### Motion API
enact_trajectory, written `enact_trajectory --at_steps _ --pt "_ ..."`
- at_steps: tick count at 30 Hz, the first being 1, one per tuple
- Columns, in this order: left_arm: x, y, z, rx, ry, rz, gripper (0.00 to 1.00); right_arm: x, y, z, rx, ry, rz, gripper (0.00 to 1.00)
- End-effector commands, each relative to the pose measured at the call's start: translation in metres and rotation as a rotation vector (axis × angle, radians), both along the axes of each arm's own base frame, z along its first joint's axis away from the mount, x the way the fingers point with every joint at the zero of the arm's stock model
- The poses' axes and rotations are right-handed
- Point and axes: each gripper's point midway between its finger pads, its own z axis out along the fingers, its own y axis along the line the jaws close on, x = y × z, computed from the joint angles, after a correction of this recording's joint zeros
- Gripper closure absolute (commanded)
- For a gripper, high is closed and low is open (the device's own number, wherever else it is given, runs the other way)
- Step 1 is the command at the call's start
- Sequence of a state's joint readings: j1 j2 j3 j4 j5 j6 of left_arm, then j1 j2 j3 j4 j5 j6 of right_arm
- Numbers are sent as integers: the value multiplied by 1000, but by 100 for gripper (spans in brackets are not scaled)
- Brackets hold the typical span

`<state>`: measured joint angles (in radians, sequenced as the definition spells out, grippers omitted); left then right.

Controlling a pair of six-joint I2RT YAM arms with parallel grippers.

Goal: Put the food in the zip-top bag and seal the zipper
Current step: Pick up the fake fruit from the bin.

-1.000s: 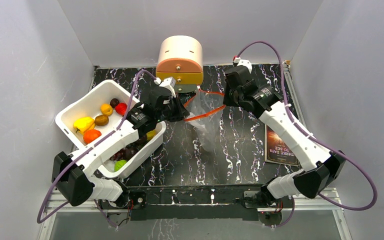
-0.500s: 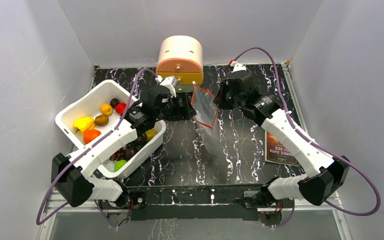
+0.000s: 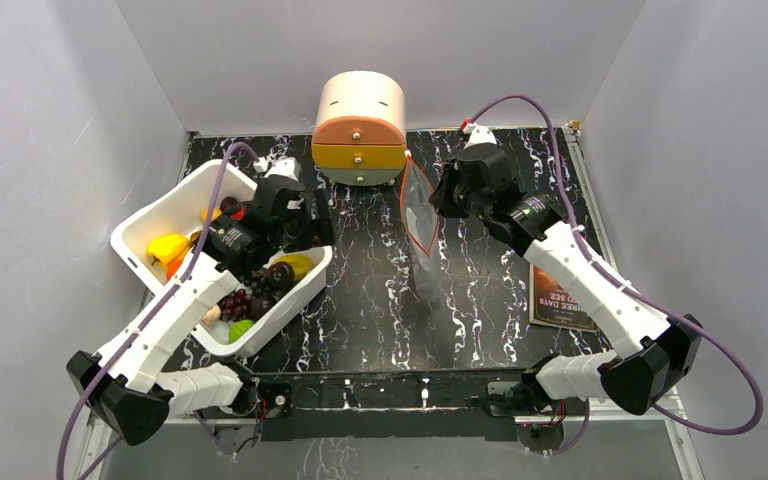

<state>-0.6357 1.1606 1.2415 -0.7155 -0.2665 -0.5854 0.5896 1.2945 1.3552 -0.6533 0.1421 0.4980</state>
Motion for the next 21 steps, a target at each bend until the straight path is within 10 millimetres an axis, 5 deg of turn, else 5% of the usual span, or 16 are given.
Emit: enact_trajectory --at_steps 1,8,14,21 --pt "-13 45 -7 -5 63 143 10 4 5 24 34 -81 22 100" --pt "-13 89 -34 -6 182 280 11 3 4 25 32 -85 29 100" --pt "-17 108 -60 -19 247 342 10 1 2 25 31 -91 25 100" --pt "-11 92 -84 -110 284 283 12 0 2 24 34 -91 33 100"
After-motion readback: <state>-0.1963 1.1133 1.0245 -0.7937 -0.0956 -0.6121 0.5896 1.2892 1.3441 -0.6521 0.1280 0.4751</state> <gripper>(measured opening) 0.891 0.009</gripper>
